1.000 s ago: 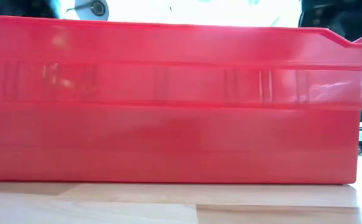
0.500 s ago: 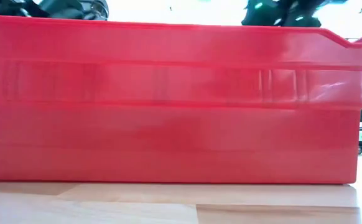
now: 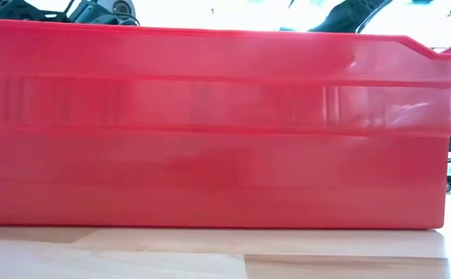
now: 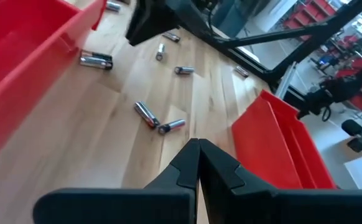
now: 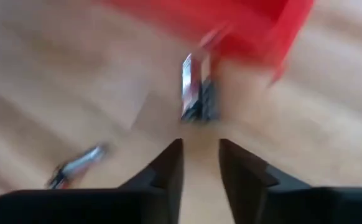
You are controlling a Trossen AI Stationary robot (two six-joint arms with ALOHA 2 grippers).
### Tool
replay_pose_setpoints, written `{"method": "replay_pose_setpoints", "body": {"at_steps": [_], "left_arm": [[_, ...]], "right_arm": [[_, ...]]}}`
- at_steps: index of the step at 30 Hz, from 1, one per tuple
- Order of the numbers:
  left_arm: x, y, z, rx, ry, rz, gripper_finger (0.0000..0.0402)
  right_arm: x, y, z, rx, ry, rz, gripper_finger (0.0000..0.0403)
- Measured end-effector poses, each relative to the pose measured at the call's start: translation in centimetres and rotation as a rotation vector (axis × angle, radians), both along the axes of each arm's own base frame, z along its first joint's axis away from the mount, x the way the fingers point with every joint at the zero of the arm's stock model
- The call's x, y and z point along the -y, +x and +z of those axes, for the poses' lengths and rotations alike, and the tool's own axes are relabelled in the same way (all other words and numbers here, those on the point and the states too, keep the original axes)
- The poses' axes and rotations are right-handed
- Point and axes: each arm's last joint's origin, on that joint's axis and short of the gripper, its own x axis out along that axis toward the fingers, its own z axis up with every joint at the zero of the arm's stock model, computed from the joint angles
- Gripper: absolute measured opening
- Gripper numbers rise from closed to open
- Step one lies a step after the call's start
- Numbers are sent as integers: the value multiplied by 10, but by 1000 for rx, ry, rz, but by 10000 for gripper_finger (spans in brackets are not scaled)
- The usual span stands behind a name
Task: Sort batteries
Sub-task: Put the left brown battery into the bottom red bin
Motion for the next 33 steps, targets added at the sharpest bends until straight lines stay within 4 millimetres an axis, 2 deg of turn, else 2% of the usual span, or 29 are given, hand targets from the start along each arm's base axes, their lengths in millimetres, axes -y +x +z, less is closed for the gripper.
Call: {"method": "replay_pose_setpoints", "body": {"at_steps": [4, 7, 13, 20, 24, 28, 31, 33], "left_arm": [[-3, -1, 0, 0, 4, 24, 0], [-5, -2, 0, 2, 5, 35, 0], [-7, -2, 0, -7, -17, 91, 0], [-8, -1, 2, 6, -48, 111, 0], [-8, -1, 2, 2, -42, 130, 0], [-9, -1, 2, -2, -31, 157, 0], [-9, -1, 2, -3, -39, 162, 0], [-9, -1, 1, -5, -55, 168, 0]], "right_arm": [[9, 2, -8, -12, -23, 1, 154], [11, 9, -15, -4, -49, 51, 185], [13, 12, -39, -92, -61, 48, 194], [13, 13, -40, -105, -88, 59, 194], [13, 13, -43, -124, -106, 77, 181], [14, 15, -53, -149, -112, 75, 146], [12, 17, -59, -177, -123, 79, 99], [7, 16, -59, -194, -128, 101, 49]]}}
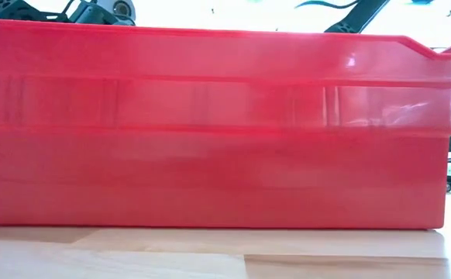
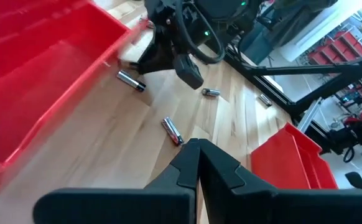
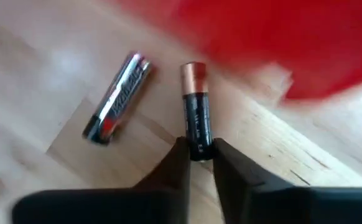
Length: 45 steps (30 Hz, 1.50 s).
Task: Sort batteries
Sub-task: Put the left brown battery into the bottom red bin
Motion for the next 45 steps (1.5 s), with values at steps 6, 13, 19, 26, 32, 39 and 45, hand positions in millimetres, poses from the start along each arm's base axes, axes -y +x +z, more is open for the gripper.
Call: {"method": "replay_pose_setpoints", "body": {"at_steps": [6, 13, 19, 26, 32, 39, 45], "left_arm": [[0, 0, 0, 0, -1, 0, 0], [0, 0, 0, -1, 2, 5, 0], [0, 0, 0, -5, 2, 10, 0], [0, 0, -1, -7, 1, 9, 0], [0, 0, -1, -8, 1, 9, 0], [0, 0, -1, -8, 28, -2, 0], [0, 0, -1, -10, 31, -4, 0]], "right_arm": [[-37, -21, 21, -156, 132, 220, 30], [-86, -42, 80, -22, 249, 554, 30], [-131, -34, 122, 391, 375, 807, 30], [-182, -22, 109, 448, 433, 937, 30], [-193, -16, 98, 354, 459, 798, 101], [-170, -14, 127, 218, 424, 726, 210], [-98, -60, 145, -25, 163, 406, 206]]}}
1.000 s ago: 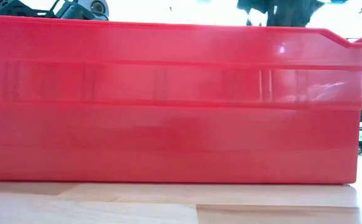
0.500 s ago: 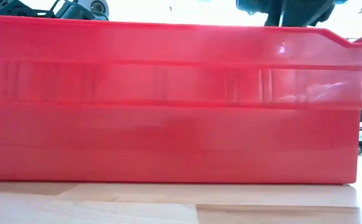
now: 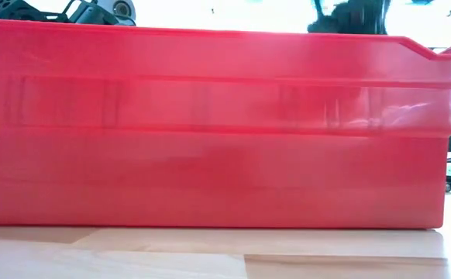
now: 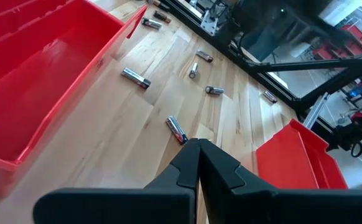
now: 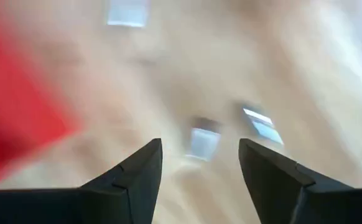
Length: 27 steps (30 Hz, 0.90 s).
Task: Sort batteries
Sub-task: Put the left brown battery into the bottom red bin
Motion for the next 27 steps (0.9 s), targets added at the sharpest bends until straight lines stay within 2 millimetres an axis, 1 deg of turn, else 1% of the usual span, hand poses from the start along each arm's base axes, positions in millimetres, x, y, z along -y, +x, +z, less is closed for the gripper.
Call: {"method": "replay_pose_setpoints", "body": {"at_steps": [1, 4, 7, 10, 12, 14, 17, 23, 27], "left_arm": [[0, 0, 0, 1, 0, 0, 0], [0, 0, 0, 0, -4, 2, 0], [0, 0, 0, 1, -4, 3, 0], [-1, 0, 0, -4, 6, 27, 0], [-2, 0, 0, -8, 16, 52, 0], [-2, 0, 0, -10, 17, 57, 0], [-2, 0, 0, -9, 15, 58, 0], [-2, 0, 0, -9, -2, 65, 0], [-2, 0, 0, -9, -8, 69, 0]], "right_arm": [[15, -12, -5, -31, -8, -78, 204], [57, -50, -29, -83, 32, -320, 197], [88, -82, -59, -157, 78, -560, 195], [112, -101, -81, -161, 49, -739, 195], [125, -106, -90, -135, 21, -805, 195], [136, -108, -93, -119, -33, -853, 195], [148, -112, -96, -166, -91, -902, 195], [163, -119, -110, -257, -71, -947, 195], [170, -117, -122, -290, -57, -903, 195]]}}
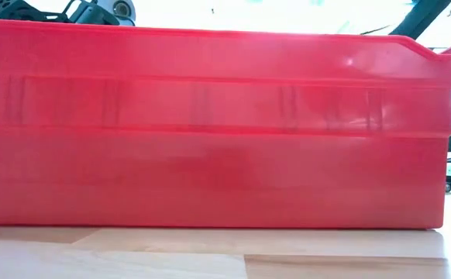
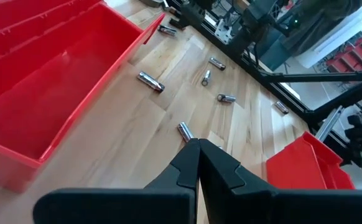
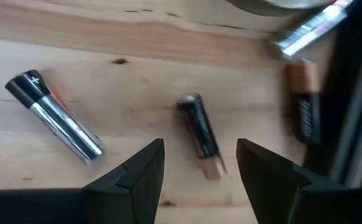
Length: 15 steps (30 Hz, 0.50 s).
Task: Sort batteries
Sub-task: Put the left brown battery into the bottom red bin
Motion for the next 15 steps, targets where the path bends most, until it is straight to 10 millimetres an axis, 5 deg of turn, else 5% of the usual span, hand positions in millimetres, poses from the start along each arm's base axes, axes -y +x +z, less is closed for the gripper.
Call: {"method": "replay_pose_setpoints", "body": {"at_steps": [7, 13, 15], "left_arm": [[0, 0, 0, -2, -3, 12, 0], [0, 0, 0, -1, -12, 15, 0], [0, 0, 0, -1, -6, 13, 0]], "right_arm": [[7, 7, -19, -26, 57, 82, 181], [2, 12, -19, -33, 89, 195, 36], [-2, 11, -15, -29, 85, 216, 33]]}}
